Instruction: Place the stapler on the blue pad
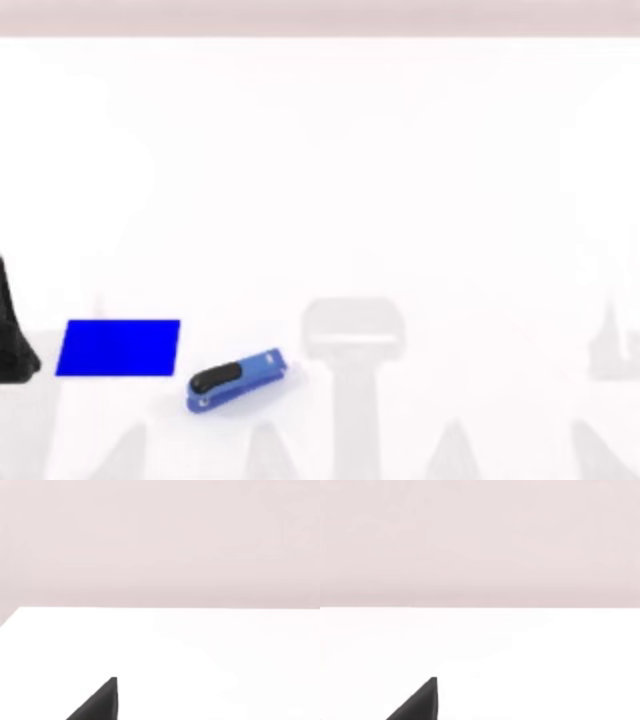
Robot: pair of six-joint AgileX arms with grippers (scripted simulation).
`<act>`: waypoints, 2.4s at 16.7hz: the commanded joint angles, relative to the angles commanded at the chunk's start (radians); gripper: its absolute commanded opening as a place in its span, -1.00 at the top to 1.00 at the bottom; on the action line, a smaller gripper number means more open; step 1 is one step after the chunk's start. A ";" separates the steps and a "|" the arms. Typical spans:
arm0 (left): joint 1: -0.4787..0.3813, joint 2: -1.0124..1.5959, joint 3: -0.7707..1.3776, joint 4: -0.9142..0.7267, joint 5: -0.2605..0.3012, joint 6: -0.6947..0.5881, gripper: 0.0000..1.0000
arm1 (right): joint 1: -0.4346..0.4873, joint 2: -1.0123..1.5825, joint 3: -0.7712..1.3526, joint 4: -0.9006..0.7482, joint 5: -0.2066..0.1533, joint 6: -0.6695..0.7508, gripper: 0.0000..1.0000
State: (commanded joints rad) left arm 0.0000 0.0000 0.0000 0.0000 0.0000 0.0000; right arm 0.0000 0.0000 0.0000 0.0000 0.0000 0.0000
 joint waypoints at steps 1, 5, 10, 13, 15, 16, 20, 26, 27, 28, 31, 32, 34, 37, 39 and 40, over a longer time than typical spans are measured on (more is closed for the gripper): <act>0.000 0.000 0.000 0.000 0.000 0.000 -1.00 | 0.000 0.000 0.000 0.000 0.000 0.000 -1.00; -0.033 0.063 0.062 -0.051 0.002 0.023 -1.00 | 0.000 0.000 0.000 0.000 0.000 0.000 -1.00; -0.159 0.377 0.323 -0.270 0.001 0.119 -1.00 | 0.000 0.000 0.000 0.000 0.000 0.000 -1.00; -0.258 0.670 0.522 -0.450 -0.001 0.194 -1.00 | 0.000 0.000 0.000 0.000 0.000 0.000 -1.00; -0.327 0.880 0.657 -0.578 -0.002 0.247 -1.00 | 0.000 0.000 0.000 0.000 0.000 0.000 -1.00; -0.361 0.982 0.724 -0.641 -0.001 0.272 -1.00 | 0.000 0.000 0.000 0.000 0.000 0.000 -1.00; -0.490 1.335 0.973 -0.873 0.001 0.369 -1.00 | 0.000 0.000 0.000 0.000 0.000 0.000 -1.00; -0.622 1.680 1.251 -1.096 -0.003 0.471 -1.00 | 0.000 0.000 0.000 0.000 0.000 0.000 -1.00; -0.634 1.709 1.276 -1.115 -0.004 0.480 -1.00 | 0.000 0.000 0.000 0.000 0.000 0.000 -1.00; -0.642 1.729 1.295 -1.127 -0.005 0.486 -1.00 | 0.000 0.000 0.000 0.000 0.000 0.000 -1.00; -0.646 1.738 1.305 -1.134 -0.006 0.489 -1.00 | 0.000 0.000 0.000 0.000 0.000 0.000 -1.00; -0.646 1.738 1.305 -1.134 -0.006 0.489 -1.00 | 0.000 0.000 0.000 0.000 0.000 0.000 -1.00; -0.641 1.735 1.302 -1.132 -0.005 0.488 -1.00 | 0.000 0.000 0.000 0.000 0.000 0.000 -1.00; -0.643 1.751 1.274 -1.093 -0.006 0.491 -1.00 | 0.000 0.000 0.000 0.000 0.000 0.000 -1.00; -0.643 1.778 1.229 -1.020 -0.006 0.493 -1.00 | 0.000 0.000 0.000 0.000 0.000 0.000 -1.00; -0.643 1.795 1.202 -0.974 -0.005 0.493 -1.00 | 0.000 0.000 0.000 0.000 0.000 0.000 -1.00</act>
State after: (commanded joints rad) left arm -0.6430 1.7947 1.2018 -0.9739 -0.0055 0.4932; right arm 0.0000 0.0000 0.0000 0.0000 0.0000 0.0000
